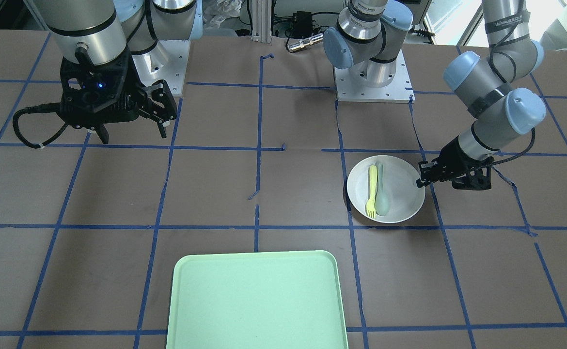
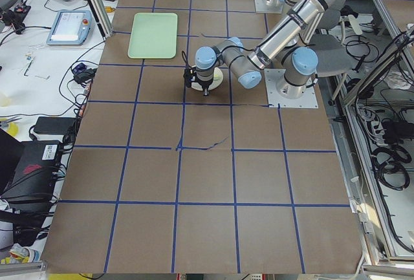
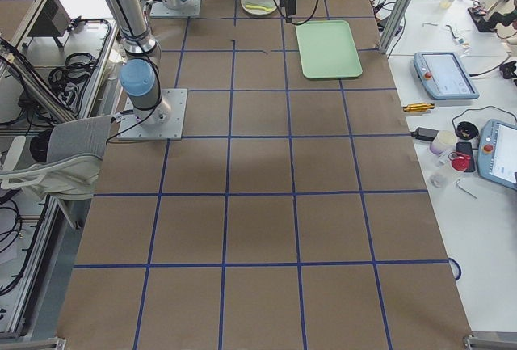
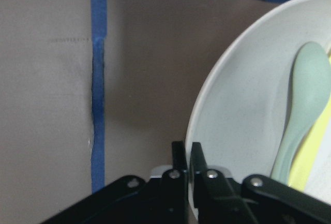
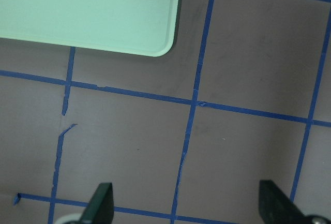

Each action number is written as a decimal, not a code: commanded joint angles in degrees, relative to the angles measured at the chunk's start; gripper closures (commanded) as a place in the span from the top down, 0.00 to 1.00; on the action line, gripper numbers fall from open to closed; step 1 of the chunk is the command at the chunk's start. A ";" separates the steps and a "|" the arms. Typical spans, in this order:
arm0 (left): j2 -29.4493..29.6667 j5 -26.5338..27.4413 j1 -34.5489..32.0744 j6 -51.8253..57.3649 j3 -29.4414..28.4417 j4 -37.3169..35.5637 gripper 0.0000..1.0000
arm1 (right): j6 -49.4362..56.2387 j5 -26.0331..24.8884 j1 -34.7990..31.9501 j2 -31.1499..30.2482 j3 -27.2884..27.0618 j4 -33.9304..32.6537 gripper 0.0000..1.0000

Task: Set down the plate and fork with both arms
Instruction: 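Grasp the bowl rim with the left gripper and lift it, then carry the bowl onto the green tray and lower it with the left gripper, then open the left gripper and withdraw it while the right arm moves toward the bowl, then lower the right gripper into the bowl and grasp the yellow fork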

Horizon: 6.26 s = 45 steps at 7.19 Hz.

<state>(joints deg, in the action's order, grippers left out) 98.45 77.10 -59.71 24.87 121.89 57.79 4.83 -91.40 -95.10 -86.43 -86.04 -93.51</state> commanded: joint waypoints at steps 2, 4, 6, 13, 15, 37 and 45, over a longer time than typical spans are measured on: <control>3.66 -9.23 -7.50 -10.33 -13.14 8.75 0.00 | 0.00 -0.01 0.00 0.03 0.00 0.00 1.00; 12.77 -9.86 -16.35 -13.95 -26.97 8.65 0.00 | 0.00 -0.01 0.00 0.03 -0.09 0.08 1.00; 22.62 -9.16 -24.63 -24.20 -39.39 8.57 0.00 | 0.09 -0.01 0.00 0.03 -0.09 0.08 1.00; 39.63 -6.17 -34.33 -40.08 -54.31 0.92 0.00 | 0.00 -0.01 0.00 0.03 -0.09 0.08 1.00; 37.70 -6.17 -34.42 -37.80 -49.49 0.57 0.00 | 0.00 -0.01 0.00 0.03 -0.09 0.08 1.00; -3.96 13.78 -36.44 -37.79 -33.64 29.83 1.00 | -13.49 3.16 -6.76 36.80 22.18 -19.96 1.00; -5.11 14.04 -36.45 -37.88 -32.59 30.01 1.00 | -17.40 2.81 -10.02 46.08 27.43 -19.95 0.57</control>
<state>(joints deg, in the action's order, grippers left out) 93.37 91.08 -96.23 -13.01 89.29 87.86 -11.99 -88.66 -105.07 -40.77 -58.09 -113.40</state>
